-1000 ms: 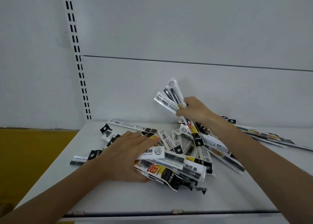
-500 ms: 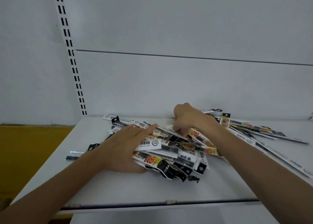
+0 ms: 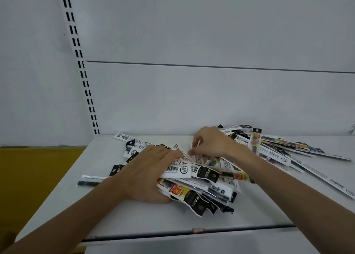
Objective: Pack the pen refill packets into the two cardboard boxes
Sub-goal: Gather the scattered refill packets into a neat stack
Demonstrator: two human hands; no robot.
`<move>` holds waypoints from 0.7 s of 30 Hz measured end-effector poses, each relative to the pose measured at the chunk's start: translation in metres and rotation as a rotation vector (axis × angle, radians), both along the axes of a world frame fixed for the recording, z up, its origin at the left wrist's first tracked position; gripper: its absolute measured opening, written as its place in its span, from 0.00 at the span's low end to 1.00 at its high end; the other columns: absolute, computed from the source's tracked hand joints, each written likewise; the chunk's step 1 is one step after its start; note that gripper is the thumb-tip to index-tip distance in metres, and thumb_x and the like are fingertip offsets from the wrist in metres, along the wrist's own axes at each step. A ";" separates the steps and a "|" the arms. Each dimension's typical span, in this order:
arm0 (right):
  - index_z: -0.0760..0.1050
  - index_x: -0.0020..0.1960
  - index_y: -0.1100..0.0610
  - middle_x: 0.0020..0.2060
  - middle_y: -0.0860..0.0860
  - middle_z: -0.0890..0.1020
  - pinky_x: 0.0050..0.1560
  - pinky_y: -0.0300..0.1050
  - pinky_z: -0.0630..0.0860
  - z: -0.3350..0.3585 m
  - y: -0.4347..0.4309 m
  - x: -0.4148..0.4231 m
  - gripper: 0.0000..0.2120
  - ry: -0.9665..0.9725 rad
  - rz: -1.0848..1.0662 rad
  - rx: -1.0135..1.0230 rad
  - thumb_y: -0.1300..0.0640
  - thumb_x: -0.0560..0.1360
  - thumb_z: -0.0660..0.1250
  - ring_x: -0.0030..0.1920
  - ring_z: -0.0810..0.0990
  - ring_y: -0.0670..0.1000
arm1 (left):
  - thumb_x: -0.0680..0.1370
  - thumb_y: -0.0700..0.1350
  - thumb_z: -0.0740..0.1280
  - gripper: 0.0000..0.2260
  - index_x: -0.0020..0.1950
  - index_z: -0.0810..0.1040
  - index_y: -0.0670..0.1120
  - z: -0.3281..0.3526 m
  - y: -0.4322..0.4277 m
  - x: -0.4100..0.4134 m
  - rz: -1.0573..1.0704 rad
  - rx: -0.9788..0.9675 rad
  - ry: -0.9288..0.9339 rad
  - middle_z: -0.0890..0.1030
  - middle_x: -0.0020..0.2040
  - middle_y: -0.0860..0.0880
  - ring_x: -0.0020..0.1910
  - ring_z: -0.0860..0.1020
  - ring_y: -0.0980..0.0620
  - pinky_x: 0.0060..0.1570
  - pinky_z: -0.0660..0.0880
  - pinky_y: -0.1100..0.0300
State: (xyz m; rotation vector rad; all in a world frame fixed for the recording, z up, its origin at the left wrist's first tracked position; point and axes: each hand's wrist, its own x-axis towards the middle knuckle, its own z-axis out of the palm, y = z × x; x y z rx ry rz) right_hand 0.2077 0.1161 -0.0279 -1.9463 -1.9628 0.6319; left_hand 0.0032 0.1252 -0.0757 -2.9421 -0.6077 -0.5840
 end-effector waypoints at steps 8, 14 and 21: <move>0.72 0.42 0.63 0.42 0.56 0.76 0.39 0.42 0.69 -0.009 0.012 -0.047 0.16 -0.446 0.015 0.031 0.48 0.75 0.65 0.46 0.77 0.57 | 0.63 0.63 0.69 0.28 0.56 0.75 0.47 -0.006 0.000 0.001 0.001 0.027 -0.050 0.77 0.46 0.50 0.44 0.71 0.54 0.44 0.65 0.63; 0.66 0.33 0.58 0.31 0.52 0.72 0.23 0.37 0.66 -0.006 0.028 -0.037 0.13 -0.292 -0.066 -0.007 0.63 0.69 0.70 0.27 0.72 0.47 | 0.63 0.64 0.65 0.30 0.62 0.70 0.52 -0.004 -0.004 -0.002 0.024 -0.016 -0.027 0.73 0.61 0.50 0.56 0.72 0.55 0.52 0.63 0.67; 0.70 0.41 0.62 0.37 0.55 0.75 0.26 0.39 0.70 0.008 0.041 -0.010 0.07 -0.040 -0.160 0.208 0.63 0.69 0.69 0.33 0.73 0.51 | 0.61 0.65 0.63 0.30 0.58 0.70 0.51 -0.007 -0.001 0.000 0.120 0.041 -0.049 0.79 0.48 0.52 0.46 0.76 0.51 0.47 0.68 0.61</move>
